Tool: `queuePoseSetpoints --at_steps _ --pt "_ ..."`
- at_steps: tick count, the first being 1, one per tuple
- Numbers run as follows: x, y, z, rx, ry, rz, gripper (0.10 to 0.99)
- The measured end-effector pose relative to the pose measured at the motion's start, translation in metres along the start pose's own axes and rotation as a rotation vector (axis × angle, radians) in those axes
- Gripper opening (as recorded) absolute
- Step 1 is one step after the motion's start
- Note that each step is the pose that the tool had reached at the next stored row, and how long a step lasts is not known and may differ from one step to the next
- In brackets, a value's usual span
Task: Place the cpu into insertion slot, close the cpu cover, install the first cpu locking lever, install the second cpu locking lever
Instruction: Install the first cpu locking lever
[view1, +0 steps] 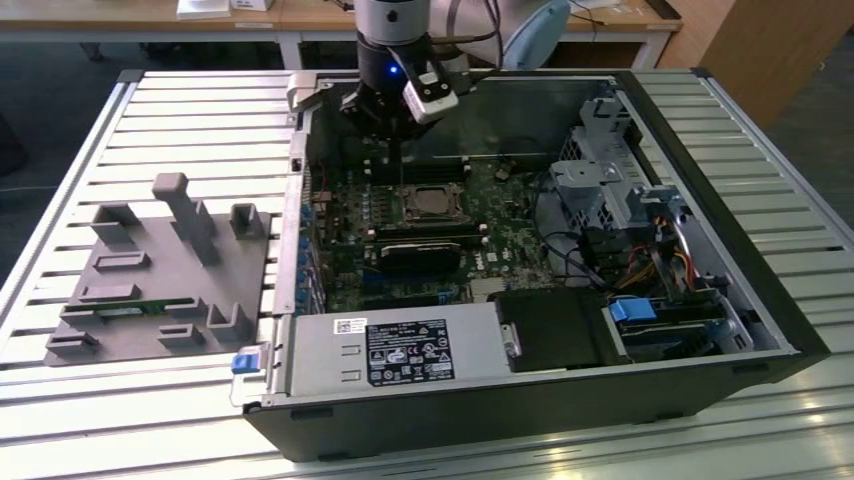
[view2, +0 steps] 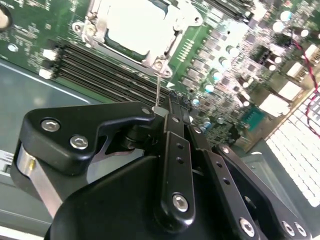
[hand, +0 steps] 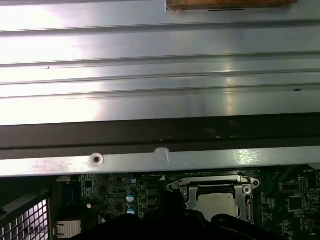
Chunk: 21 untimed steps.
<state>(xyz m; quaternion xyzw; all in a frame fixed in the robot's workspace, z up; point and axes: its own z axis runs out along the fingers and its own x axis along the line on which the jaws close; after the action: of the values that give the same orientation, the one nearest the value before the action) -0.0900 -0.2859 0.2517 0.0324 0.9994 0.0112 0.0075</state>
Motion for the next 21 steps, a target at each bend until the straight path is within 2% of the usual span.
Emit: queuePoseSetpoints --at_steps 8,12,13,14,15,21 --pt "-0.0178 0.0011 0.0023 0.000 -0.0001 0.000 0.106" --pt "-0.0190 0.0011 0.0029 -0.001 0.0002 0.000 0.106" --pt "-0.0191 0.0011 0.0033 -0.008 0.0005 0.000 0.106" --pt "-0.0191 0.0011 0.0036 -0.021 0.0012 0.000 0.106" --pt "-0.0191 0.0011 0.0042 -0.031 0.0018 0.001 0.106" --pt "-0.0206 0.0011 0.0093 -0.032 0.0003 0.000 0.106"
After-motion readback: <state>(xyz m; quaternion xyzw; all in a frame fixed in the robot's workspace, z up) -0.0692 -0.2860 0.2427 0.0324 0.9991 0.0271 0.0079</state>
